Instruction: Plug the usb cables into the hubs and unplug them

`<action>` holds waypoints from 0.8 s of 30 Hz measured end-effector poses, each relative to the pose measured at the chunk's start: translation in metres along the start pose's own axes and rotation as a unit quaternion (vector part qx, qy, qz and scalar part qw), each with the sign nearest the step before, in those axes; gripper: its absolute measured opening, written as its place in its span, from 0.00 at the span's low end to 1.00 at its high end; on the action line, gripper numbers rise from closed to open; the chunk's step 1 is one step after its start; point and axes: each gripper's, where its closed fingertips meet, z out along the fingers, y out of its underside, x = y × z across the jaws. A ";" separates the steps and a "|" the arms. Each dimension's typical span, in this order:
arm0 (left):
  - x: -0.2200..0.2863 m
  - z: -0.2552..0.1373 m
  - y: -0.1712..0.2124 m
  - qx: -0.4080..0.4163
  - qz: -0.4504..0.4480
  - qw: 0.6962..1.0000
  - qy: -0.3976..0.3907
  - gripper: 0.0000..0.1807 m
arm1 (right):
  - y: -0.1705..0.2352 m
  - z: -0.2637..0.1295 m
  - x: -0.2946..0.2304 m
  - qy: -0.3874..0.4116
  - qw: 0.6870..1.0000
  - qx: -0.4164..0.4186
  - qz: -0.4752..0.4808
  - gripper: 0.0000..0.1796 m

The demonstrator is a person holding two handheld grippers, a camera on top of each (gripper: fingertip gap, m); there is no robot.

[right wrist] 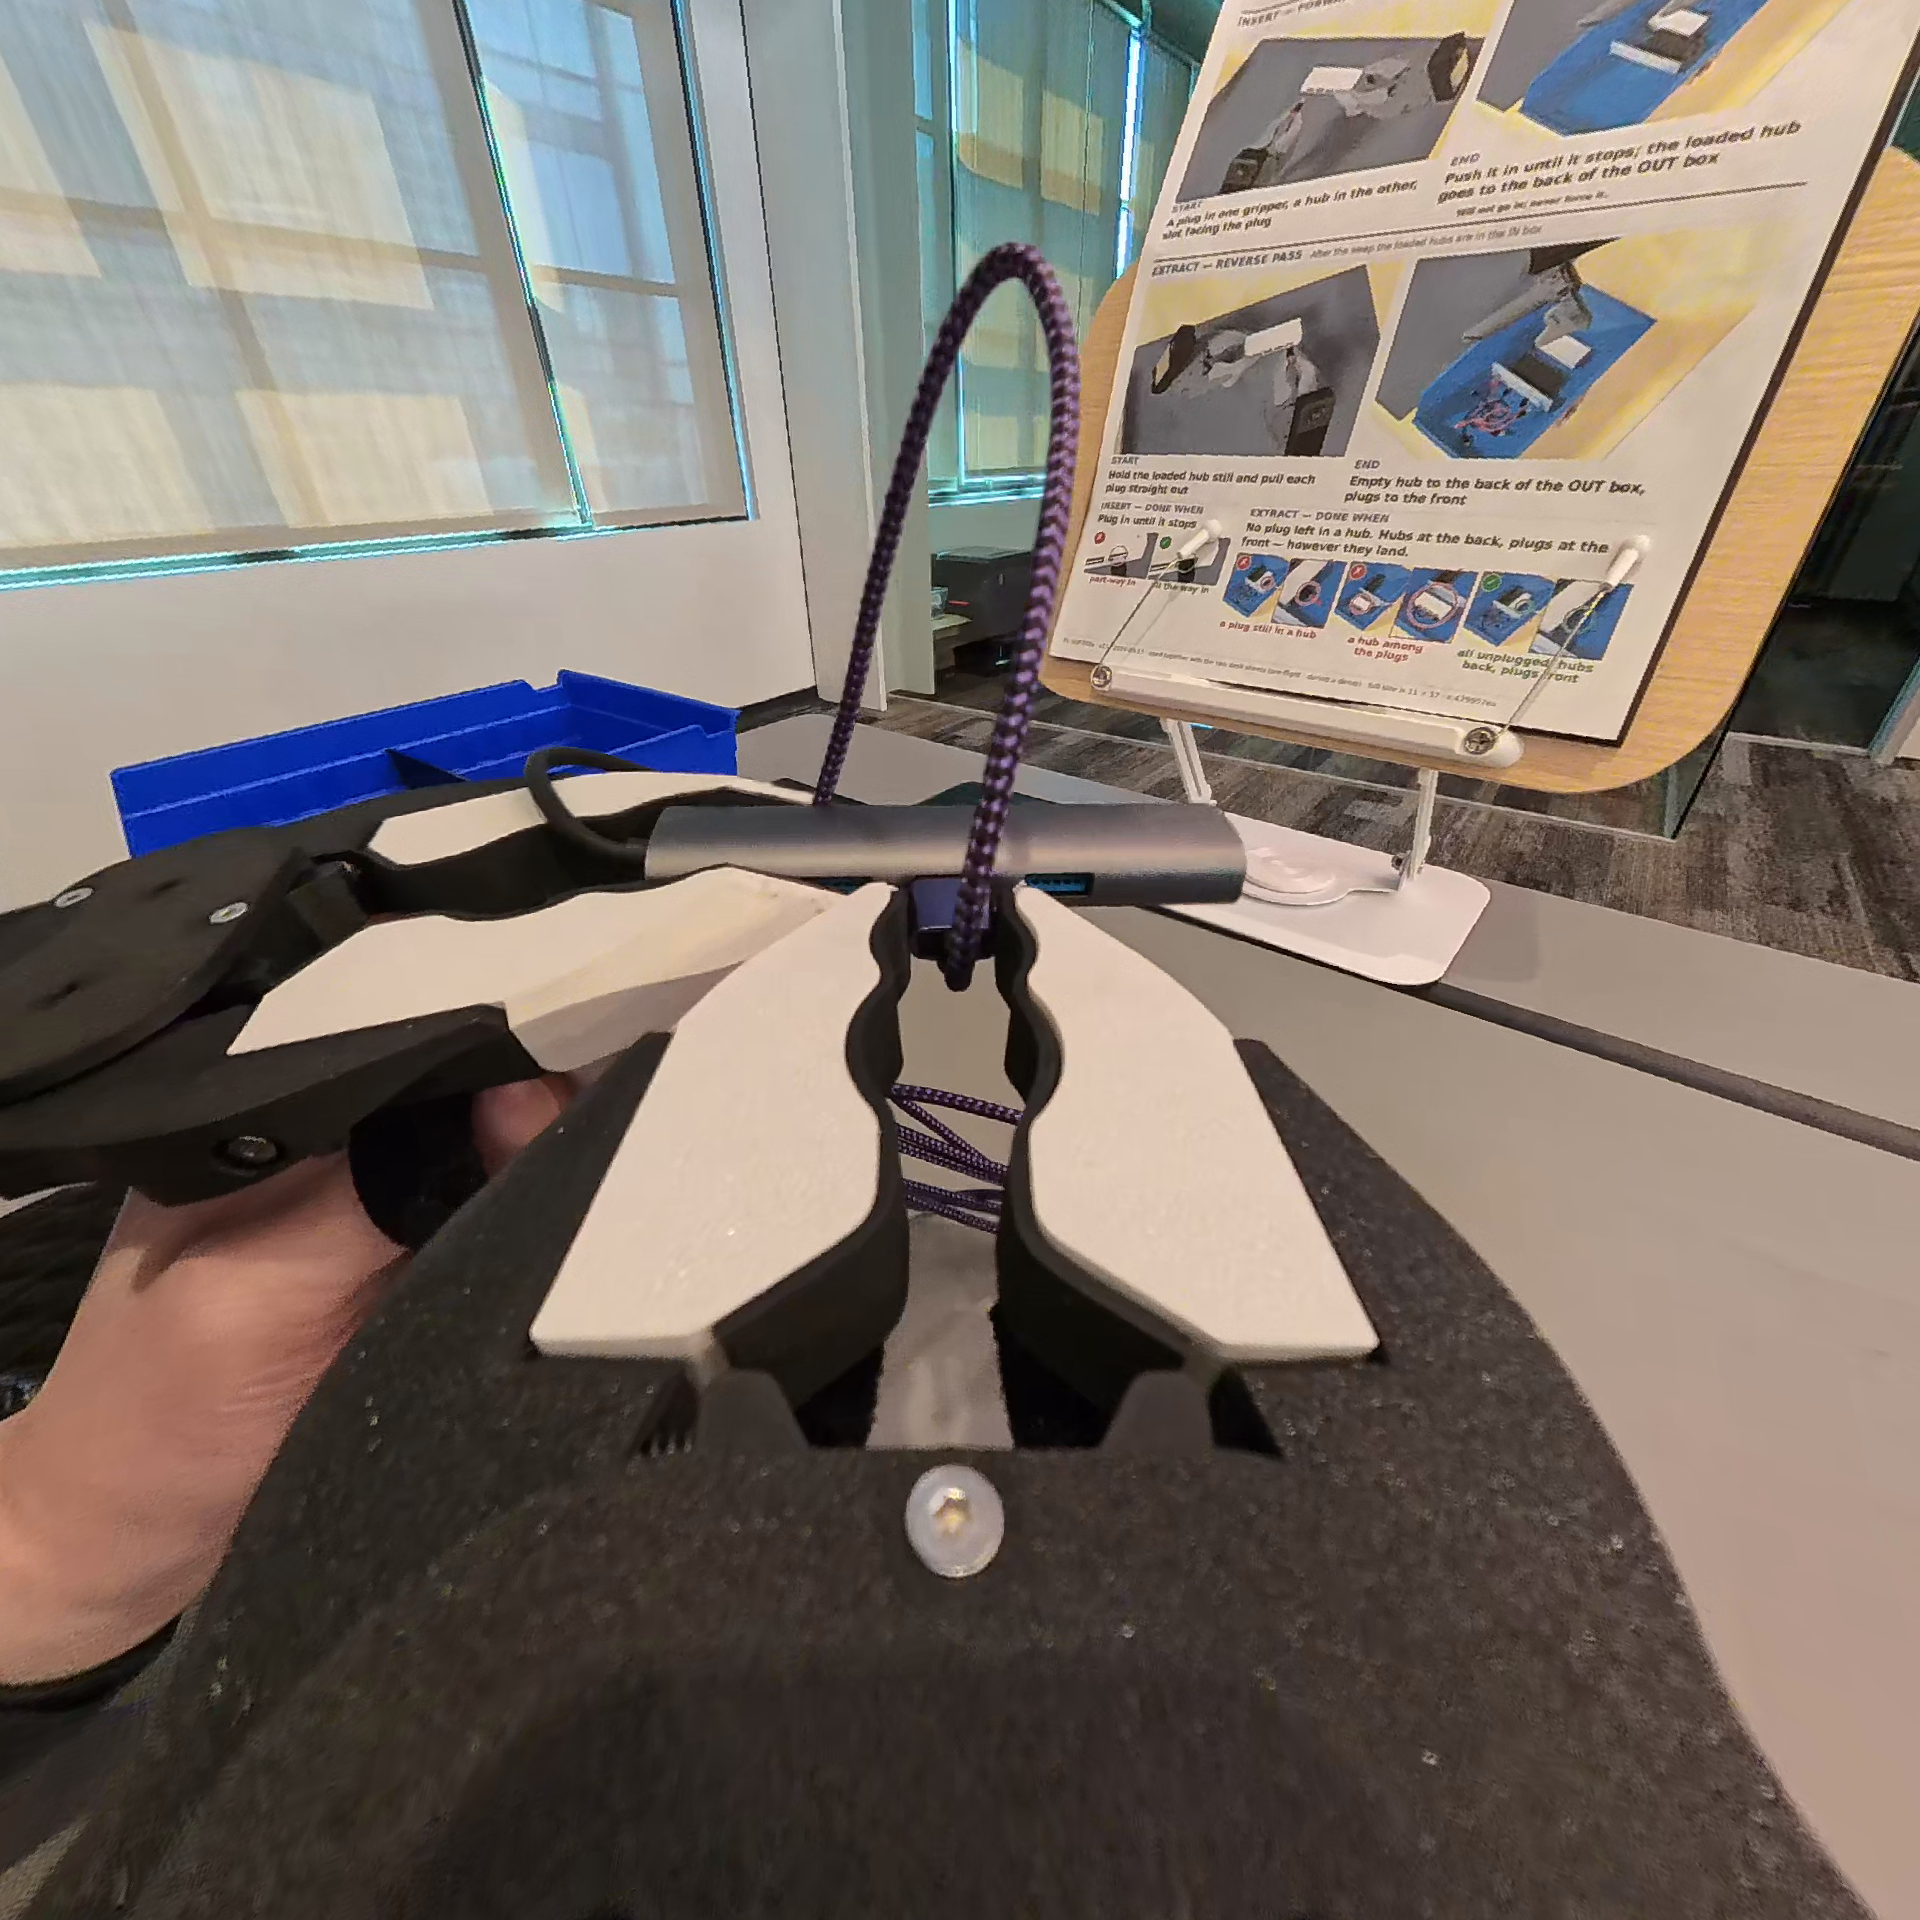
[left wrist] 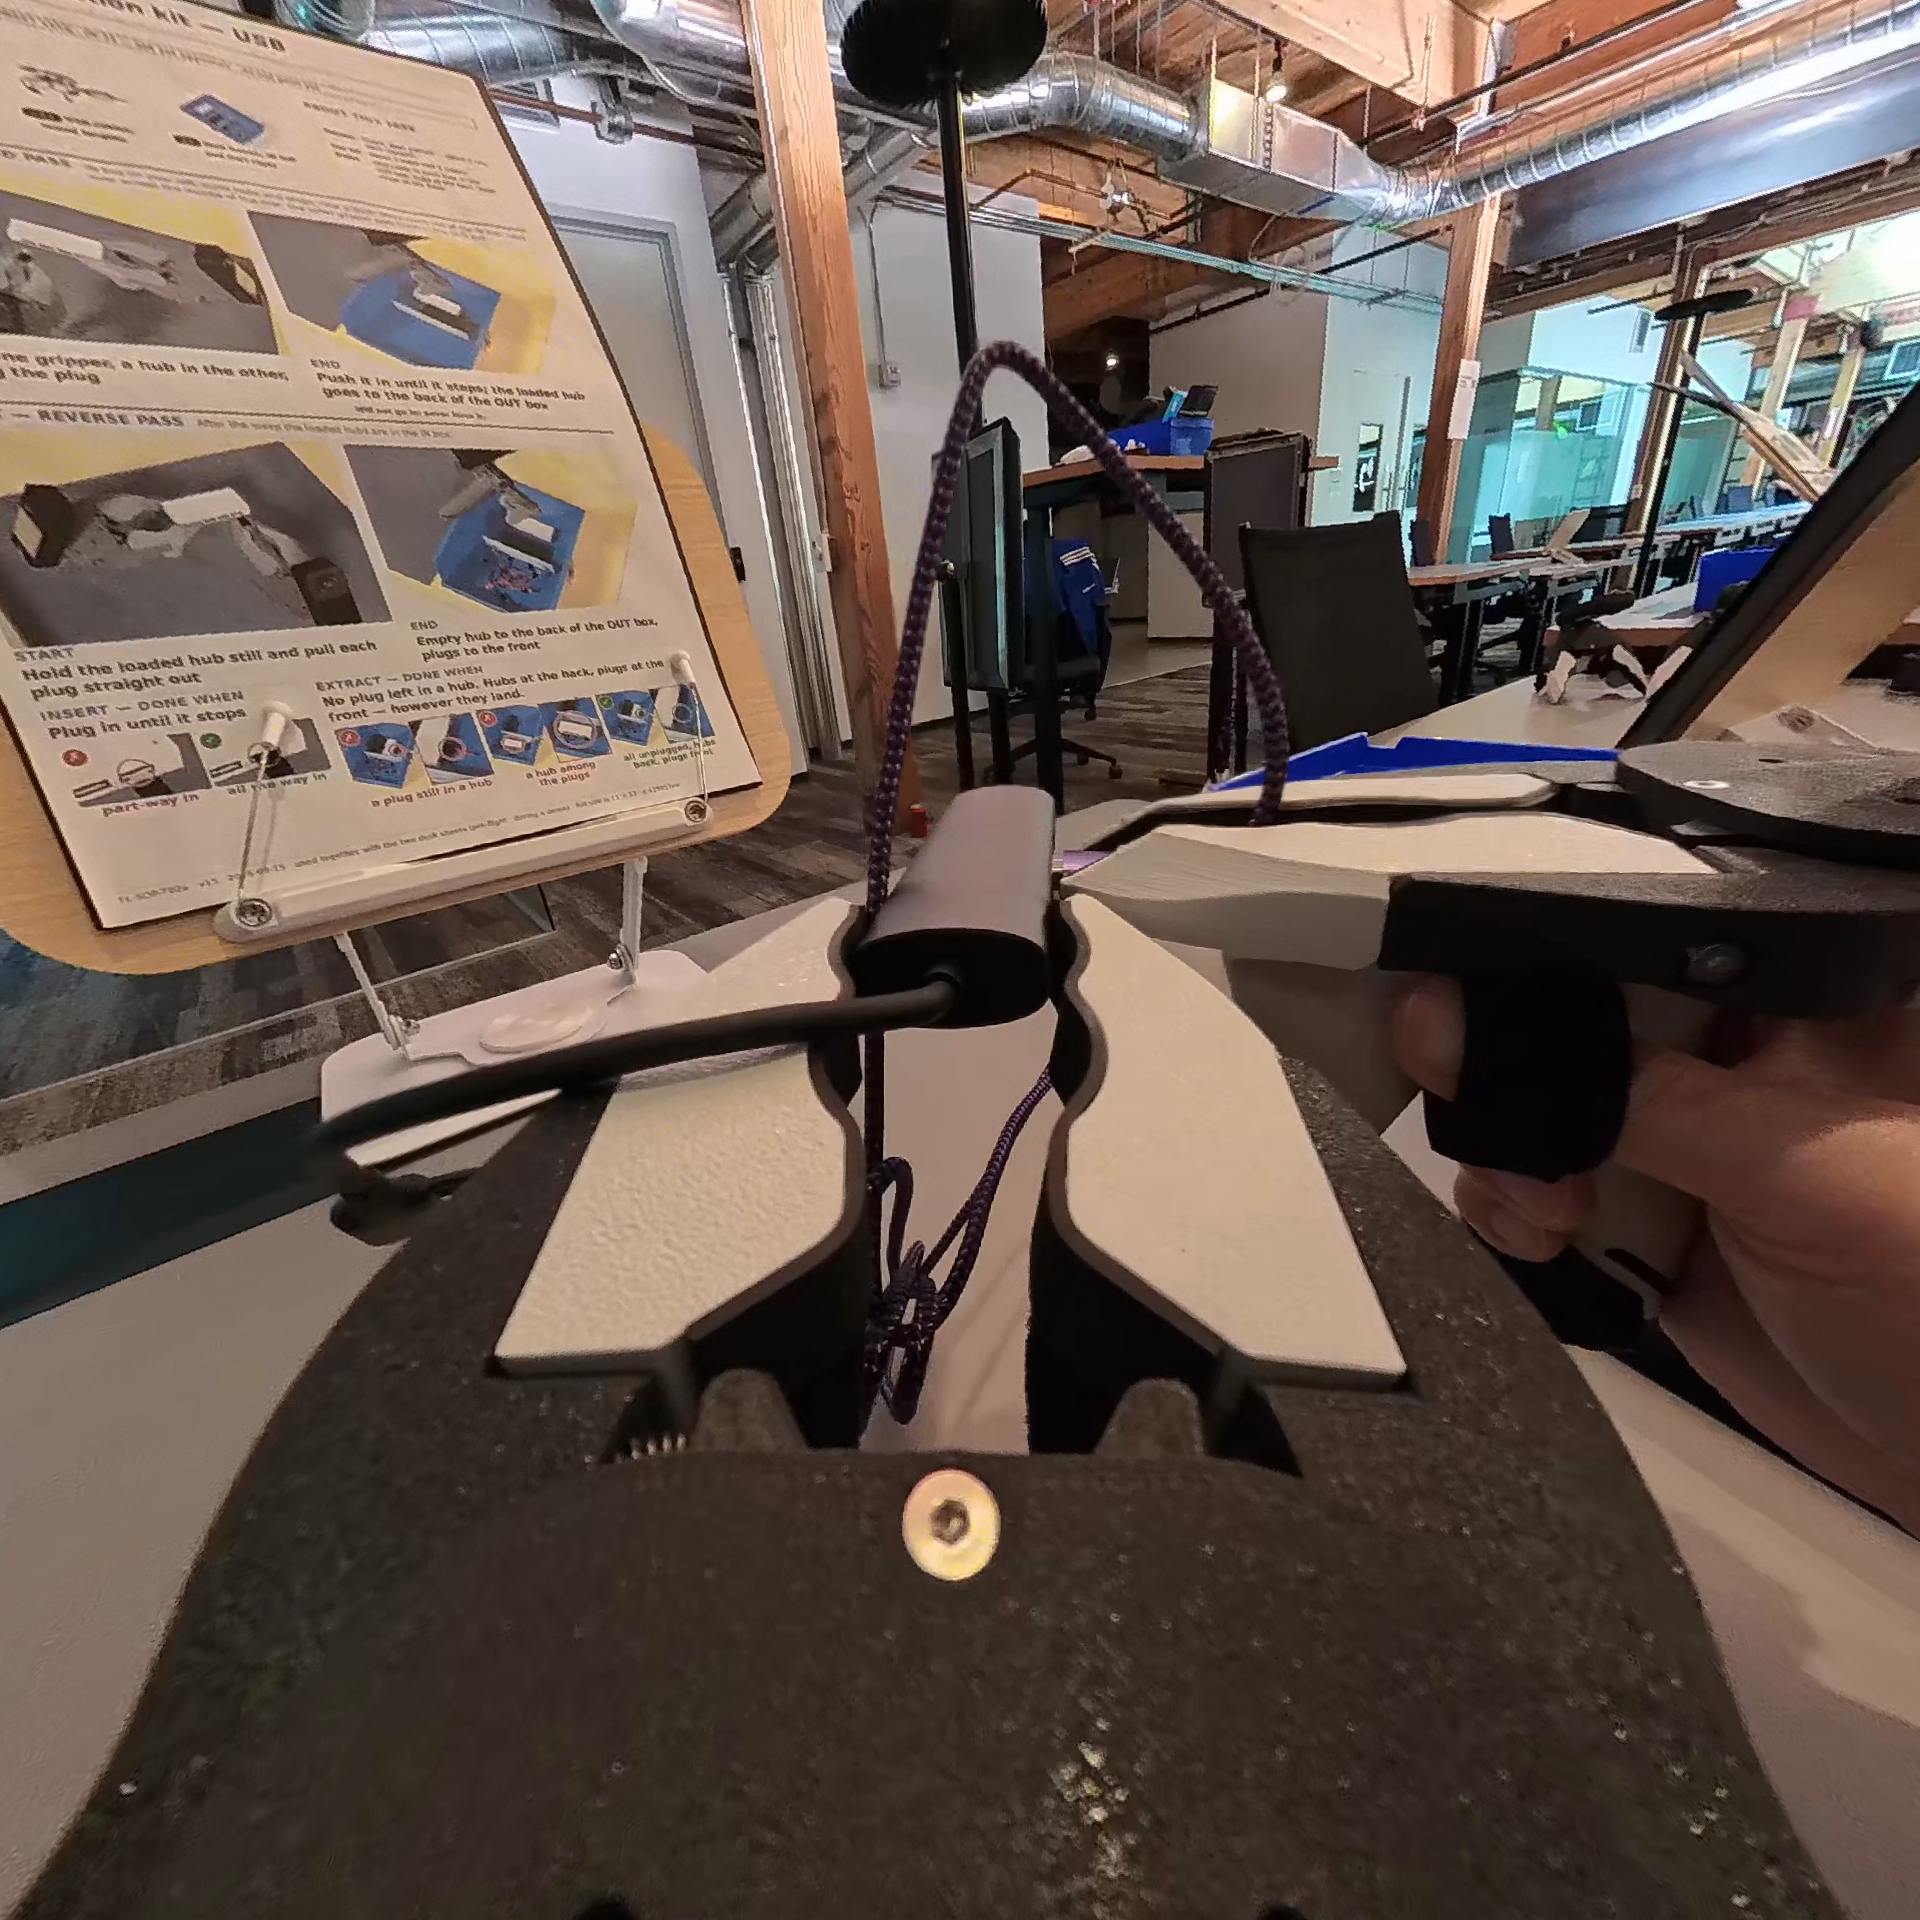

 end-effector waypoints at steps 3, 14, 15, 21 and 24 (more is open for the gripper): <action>0.001 0.000 0.000 -0.001 0.002 1.000 0.005 0.18 | 0.001 -0.001 0.001 0.002 1.000 0.002 -0.006 0.09; 0.003 0.005 0.006 -0.008 -0.006 1.000 0.007 0.18 | 0.006 -0.001 0.006 0.019 1.000 0.002 0.009 0.09; 0.003 0.005 0.006 -0.008 -0.008 1.000 0.006 0.18 | 0.005 -0.001 0.006 0.019 1.000 0.004 0.014 0.09; 0.002 0.005 0.006 -0.009 0.000 1.000 0.008 0.18 | 0.006 -0.001 0.006 0.022 1.000 0.002 0.011 0.09; 0.002 0.005 0.005 -0.007 -0.003 1.000 0.013 0.18 | 0.005 -0.002 0.006 0.026 1.000 0.003 0.004 0.09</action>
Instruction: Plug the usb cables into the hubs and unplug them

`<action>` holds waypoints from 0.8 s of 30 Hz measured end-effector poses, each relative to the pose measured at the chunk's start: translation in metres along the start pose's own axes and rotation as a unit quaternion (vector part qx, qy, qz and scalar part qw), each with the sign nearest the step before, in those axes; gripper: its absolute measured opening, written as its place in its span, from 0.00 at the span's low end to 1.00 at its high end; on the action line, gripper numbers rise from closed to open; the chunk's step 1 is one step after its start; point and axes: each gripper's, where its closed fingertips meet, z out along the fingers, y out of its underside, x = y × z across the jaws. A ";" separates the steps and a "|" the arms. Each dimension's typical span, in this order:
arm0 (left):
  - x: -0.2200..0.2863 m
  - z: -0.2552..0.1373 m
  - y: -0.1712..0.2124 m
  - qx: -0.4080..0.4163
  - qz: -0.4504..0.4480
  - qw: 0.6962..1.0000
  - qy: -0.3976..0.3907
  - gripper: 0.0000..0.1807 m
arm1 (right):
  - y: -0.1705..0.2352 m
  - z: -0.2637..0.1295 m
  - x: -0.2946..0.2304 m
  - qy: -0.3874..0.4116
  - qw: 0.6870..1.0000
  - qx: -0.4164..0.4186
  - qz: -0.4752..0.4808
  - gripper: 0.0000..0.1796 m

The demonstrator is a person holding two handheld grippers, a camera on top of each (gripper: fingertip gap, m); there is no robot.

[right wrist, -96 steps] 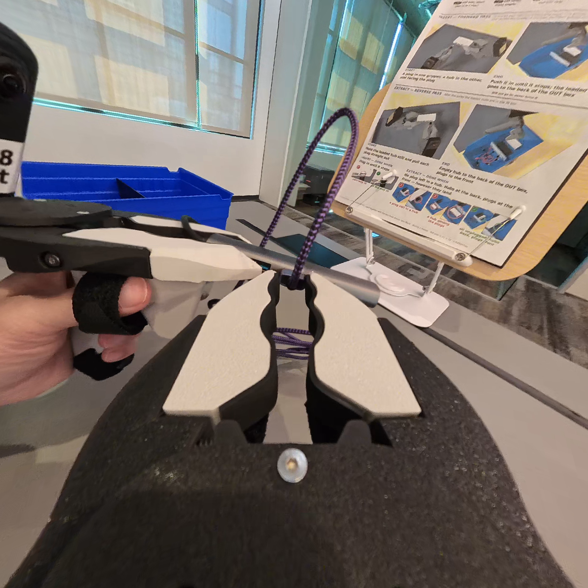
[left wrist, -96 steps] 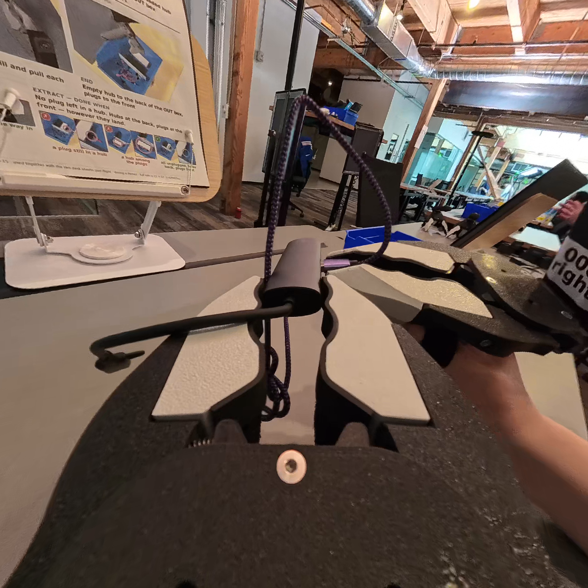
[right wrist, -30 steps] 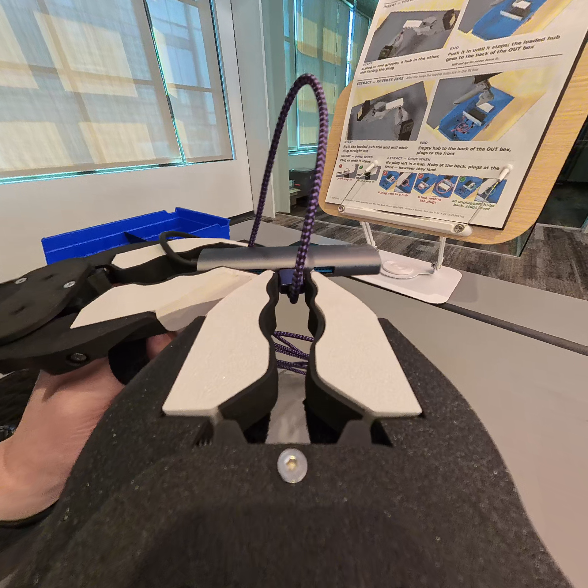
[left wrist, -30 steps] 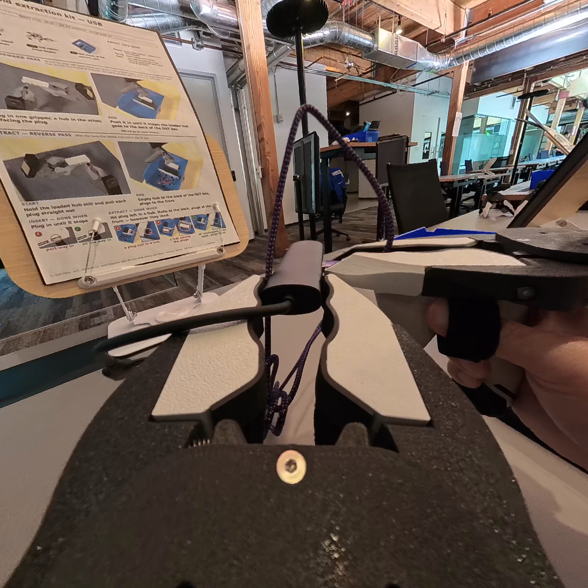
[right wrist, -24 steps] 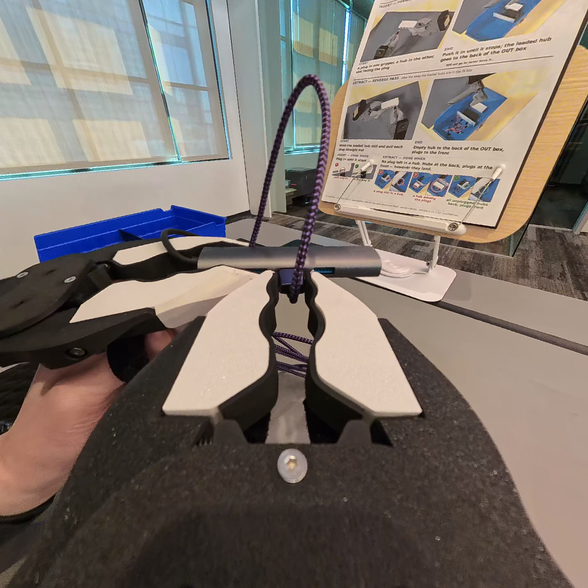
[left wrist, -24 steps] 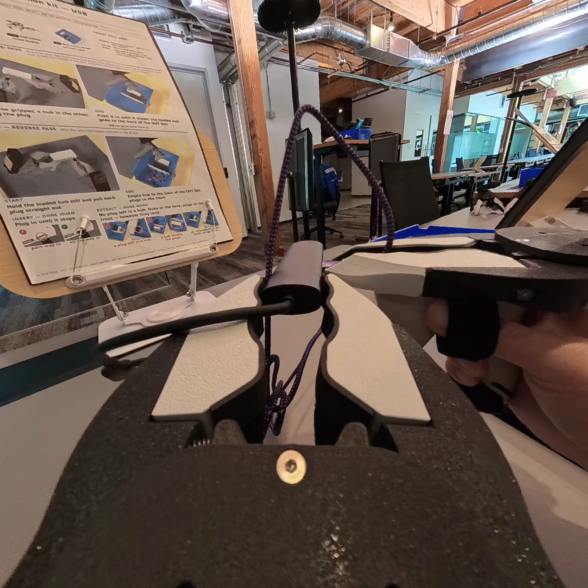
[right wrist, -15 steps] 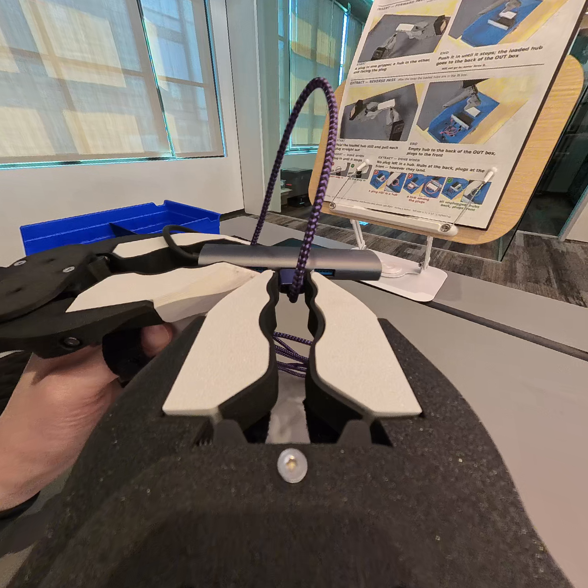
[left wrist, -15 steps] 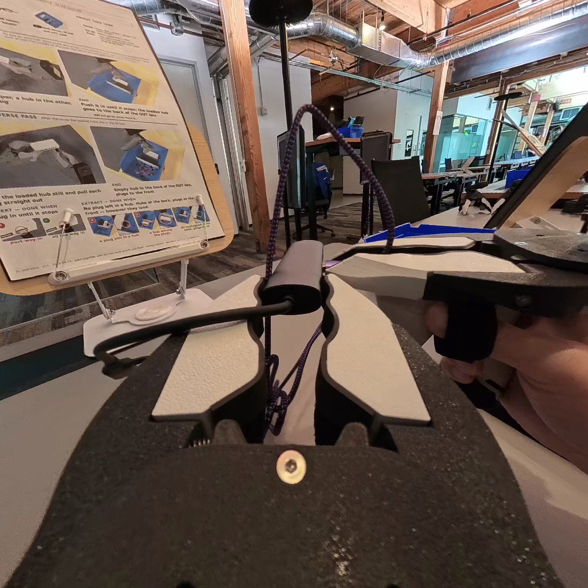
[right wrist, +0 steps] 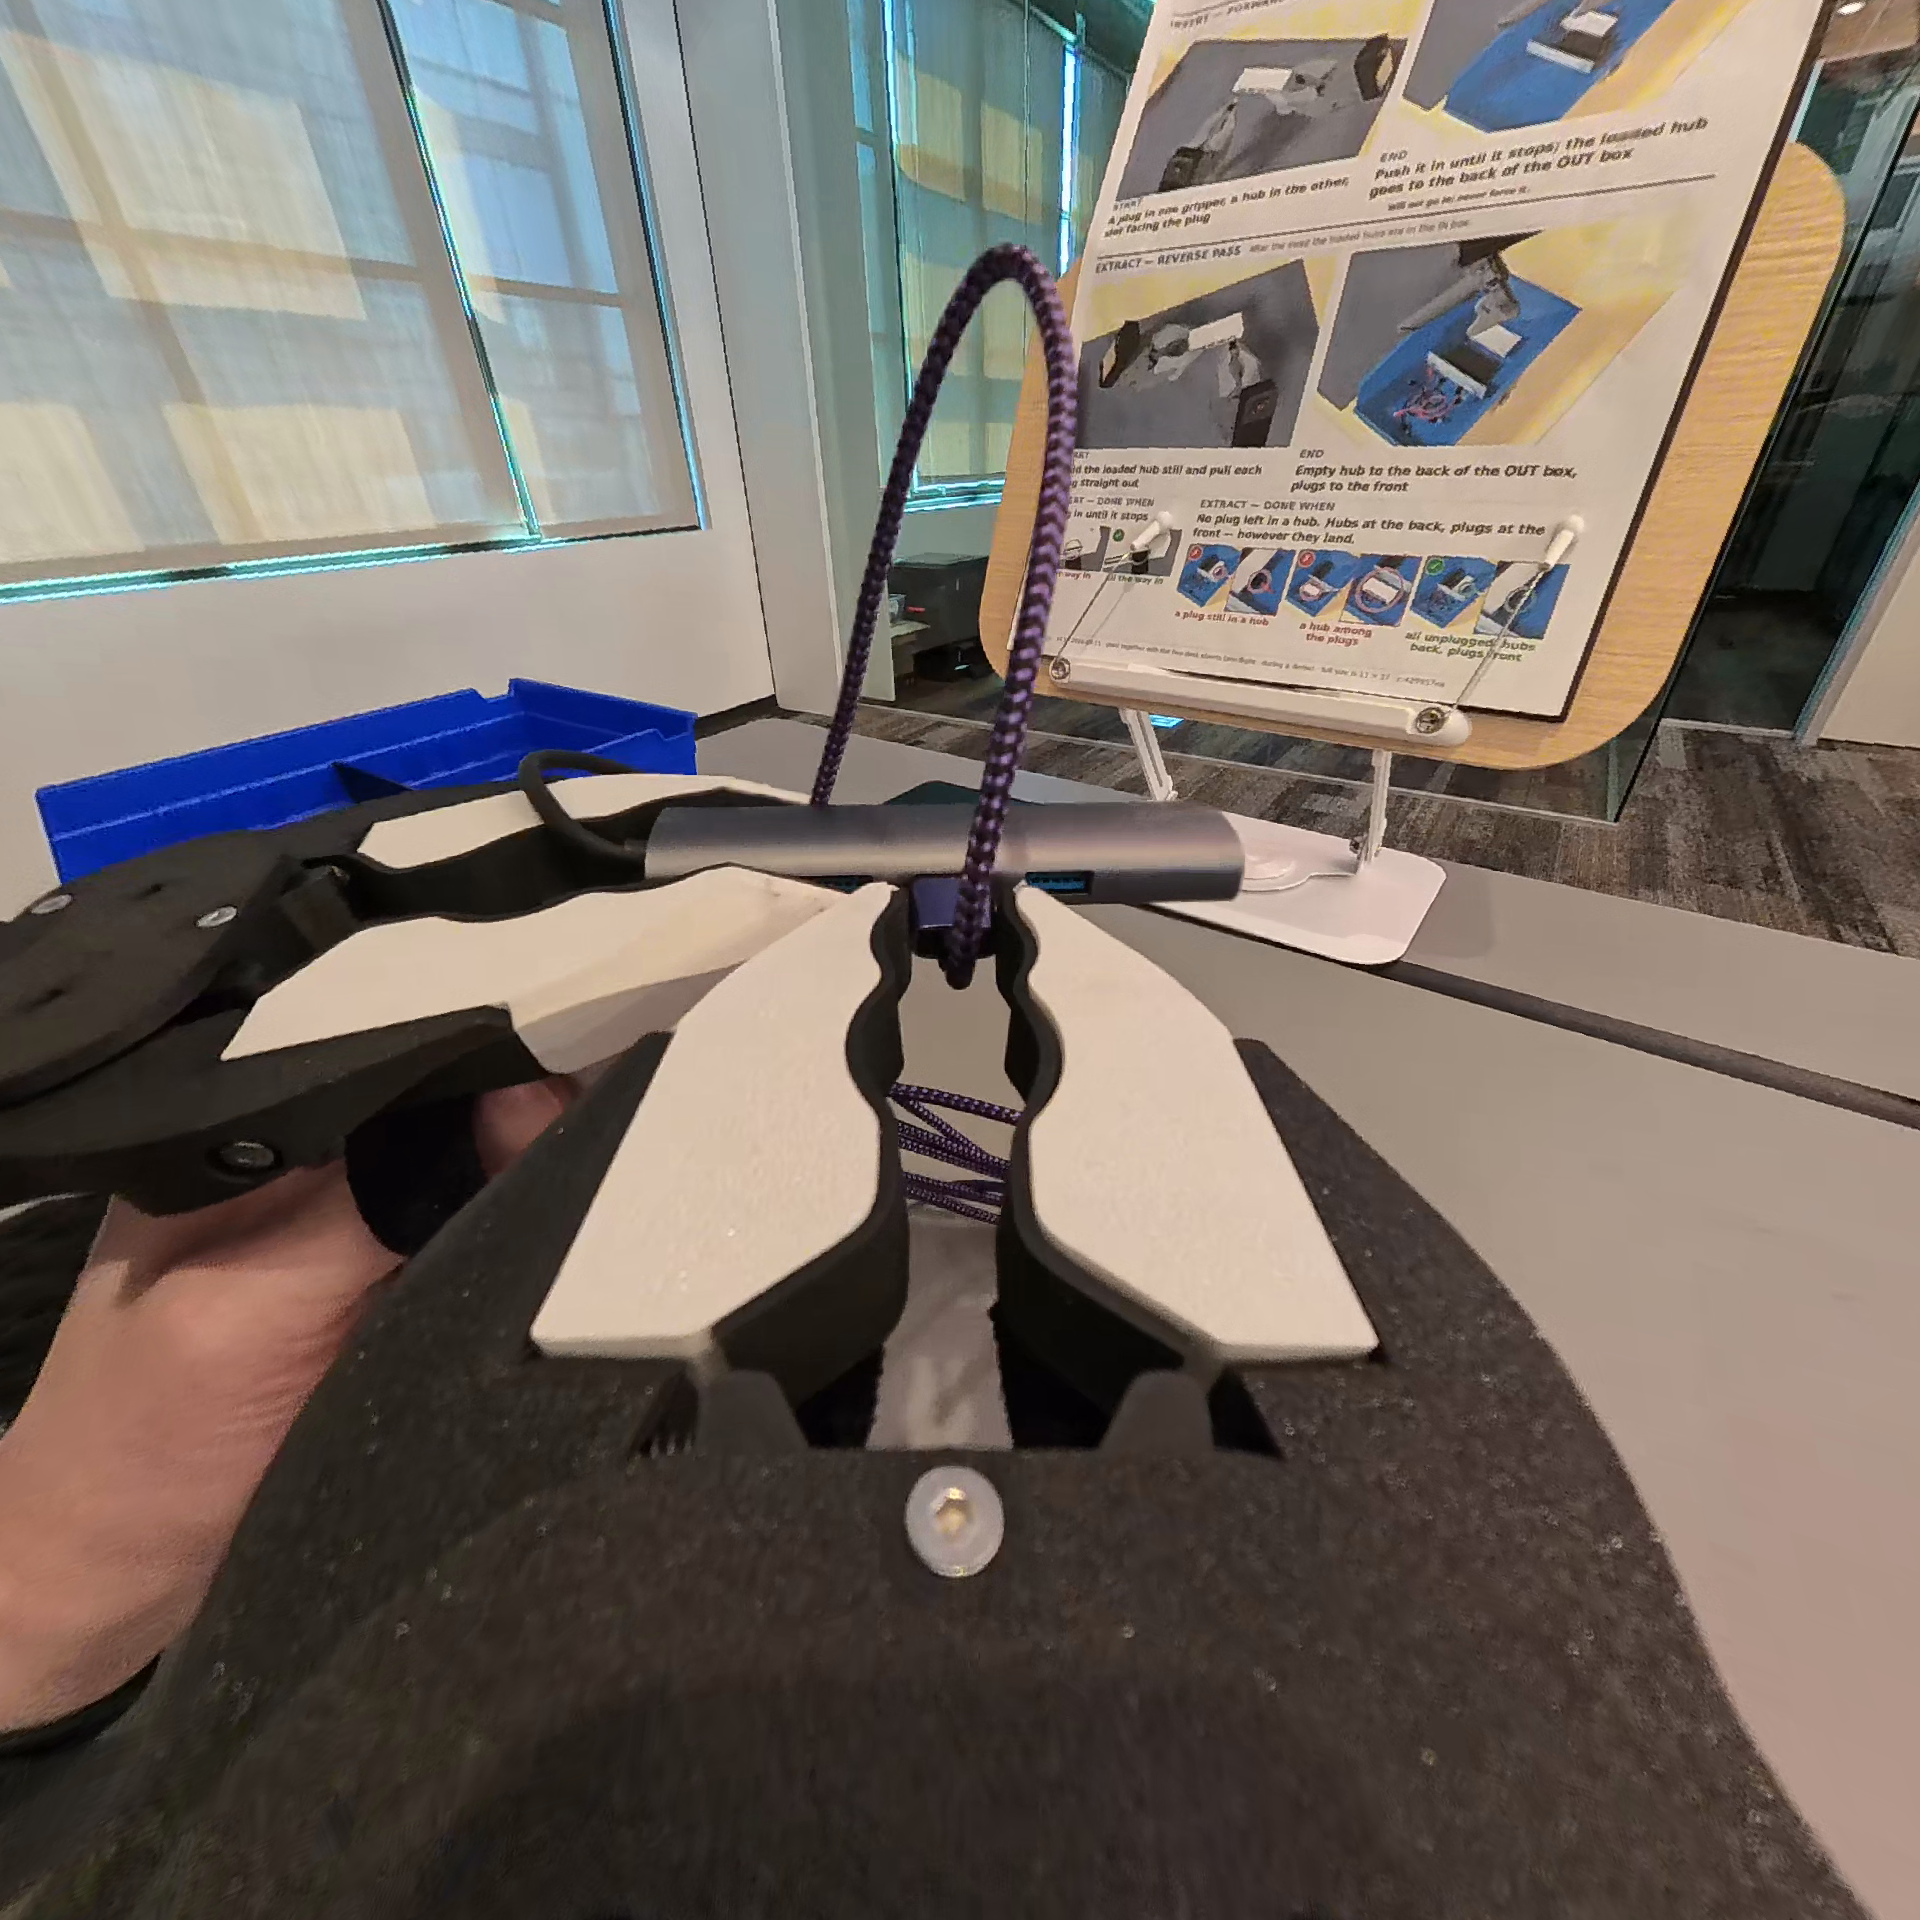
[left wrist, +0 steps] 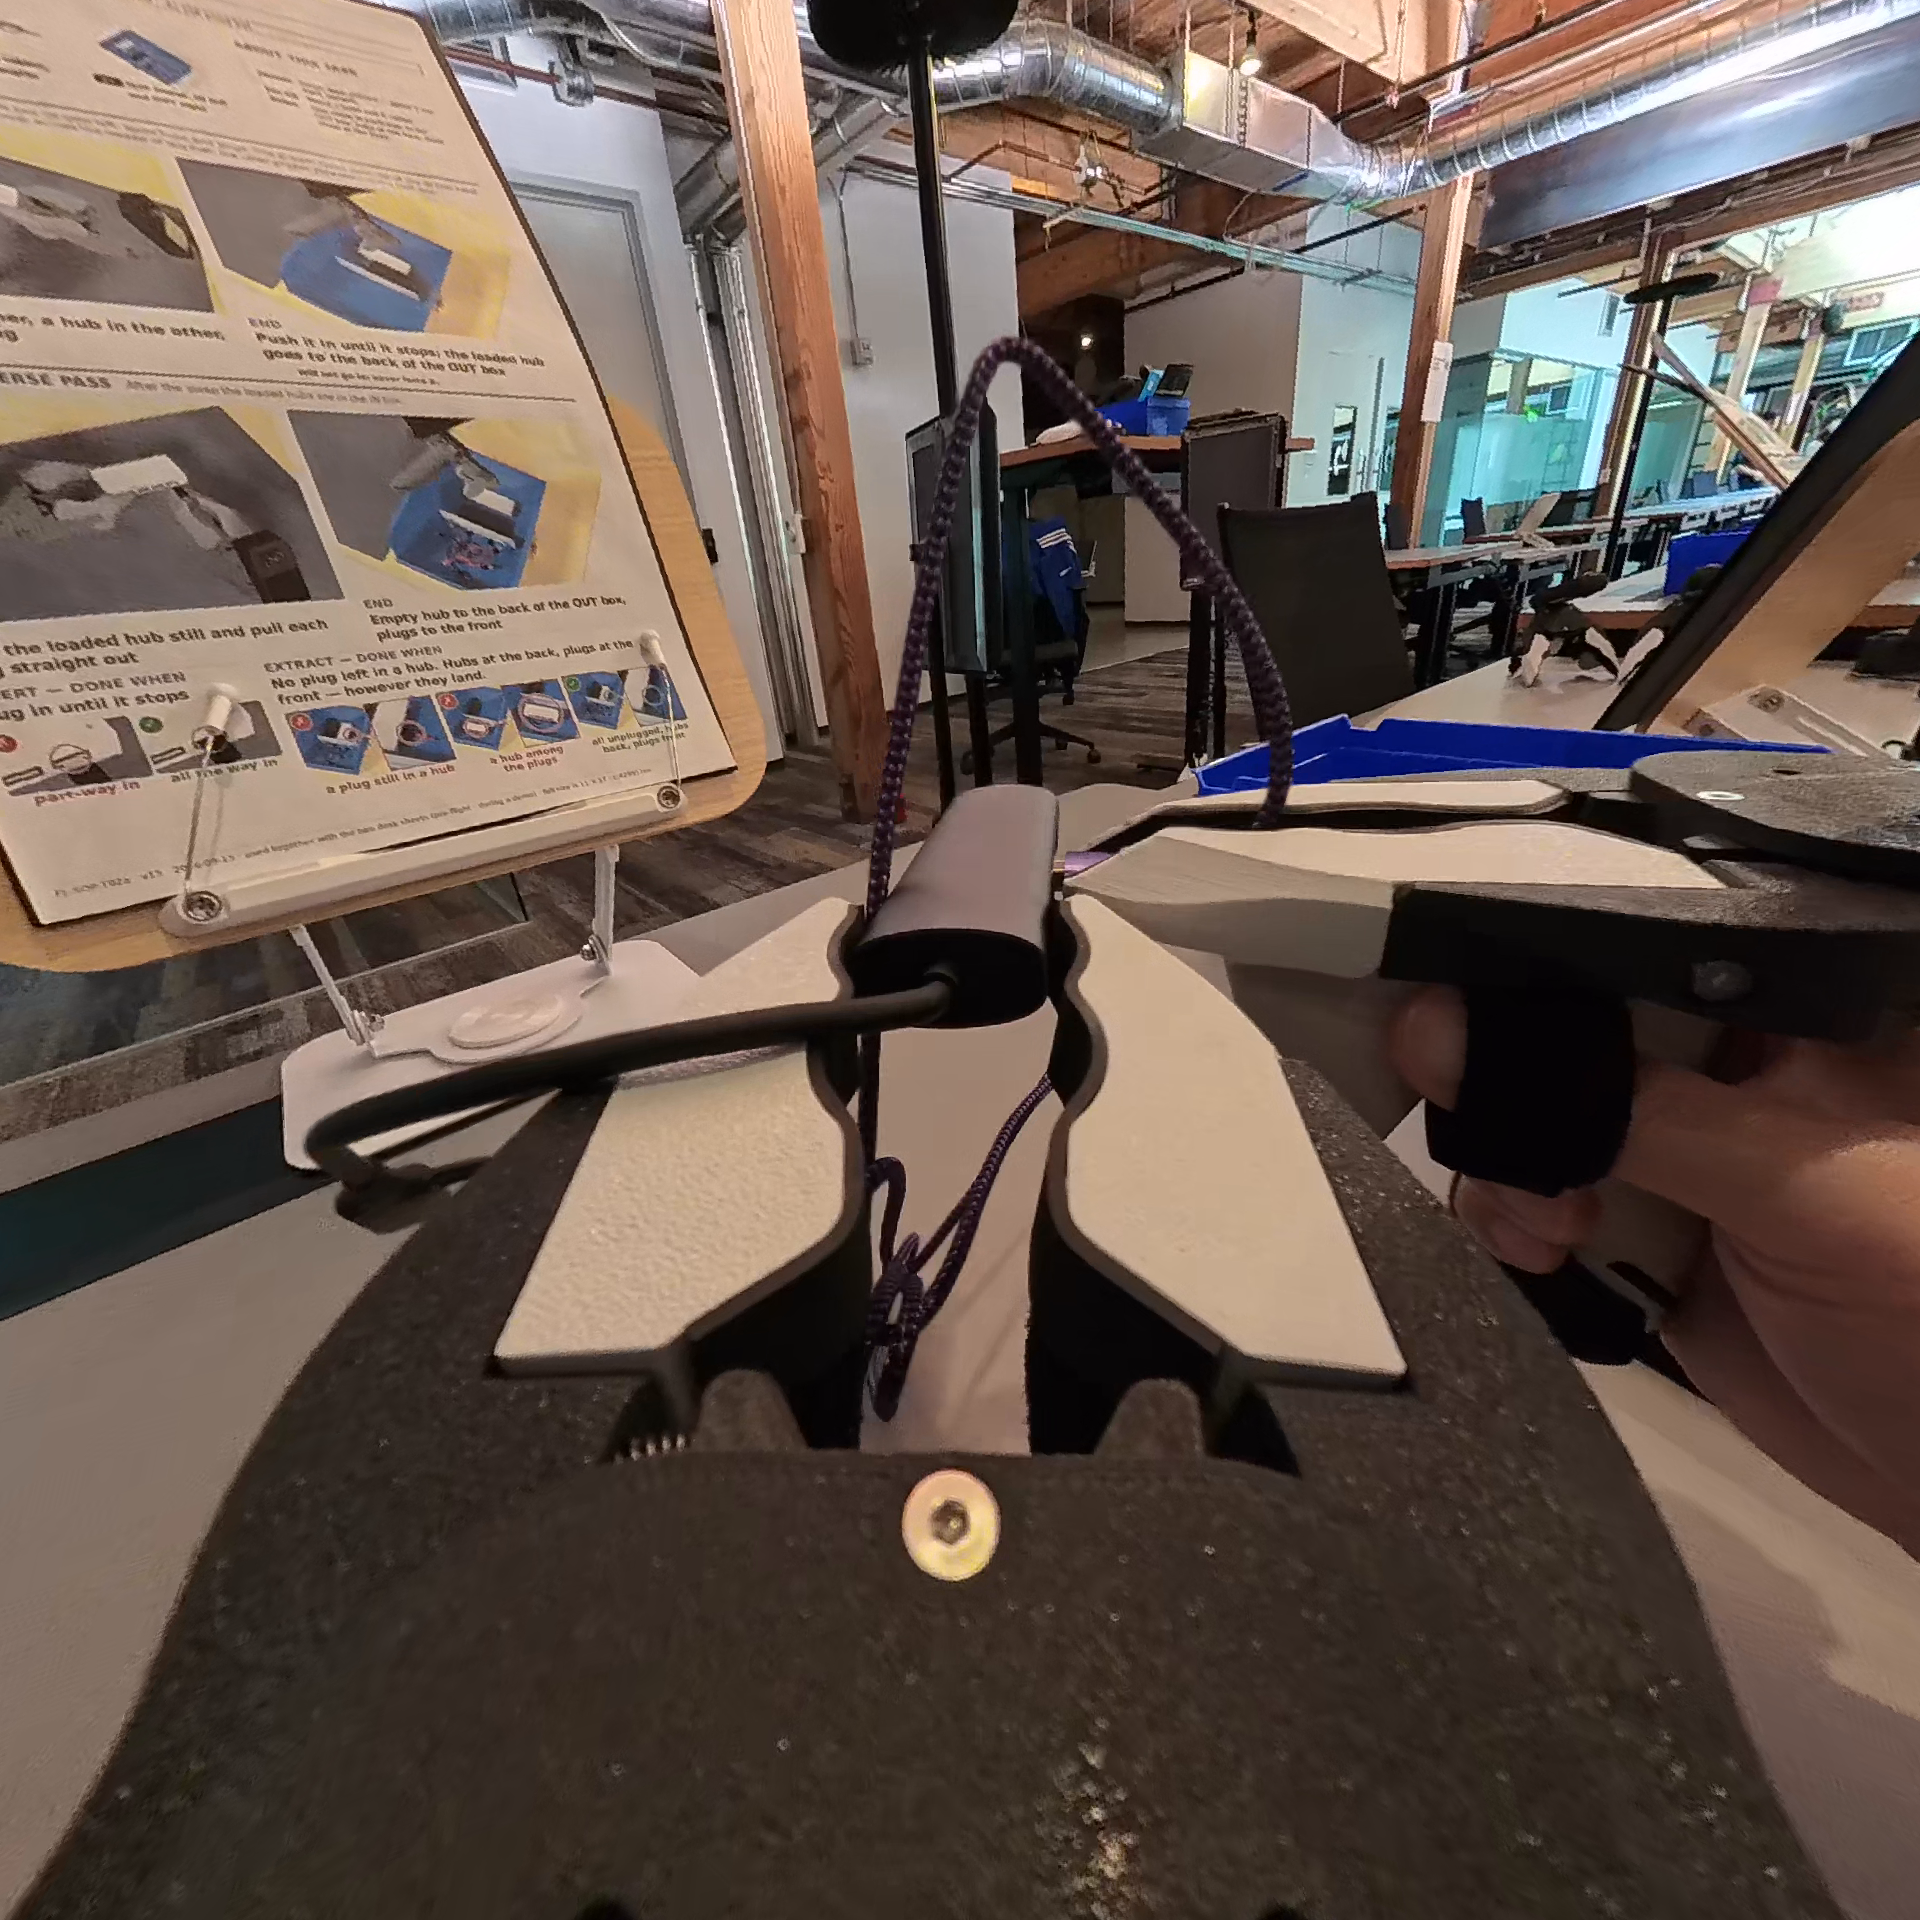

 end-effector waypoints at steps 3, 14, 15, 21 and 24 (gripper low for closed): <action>0.001 0.000 -0.001 0.003 -0.011 1.000 0.005 0.18 | 0.000 -0.001 0.000 0.003 1.000 0.001 -0.004 0.09; 0.005 0.000 -0.002 0.002 -0.011 1.000 0.023 0.18 | -0.001 -0.006 0.001 0.006 1.000 0.006 -0.003 0.09; 0.006 0.000 -0.003 0.003 -0.012 1.000 0.024 0.18 | -0.002 -0.006 0.000 0.008 1.000 0.007 -0.002 0.09; 0.009 -0.001 -0.005 0.006 -0.010 0.999 0.030 0.18 | -0.003 -0.010 0.000 0.020 1.000 0.011 -0.006 0.09; 0.011 -0.002 -0.005 0.007 -0.007 0.999 0.032 0.18 | -0.003 -0.012 -0.001 0.022 1.000 0.013 -0.007 0.09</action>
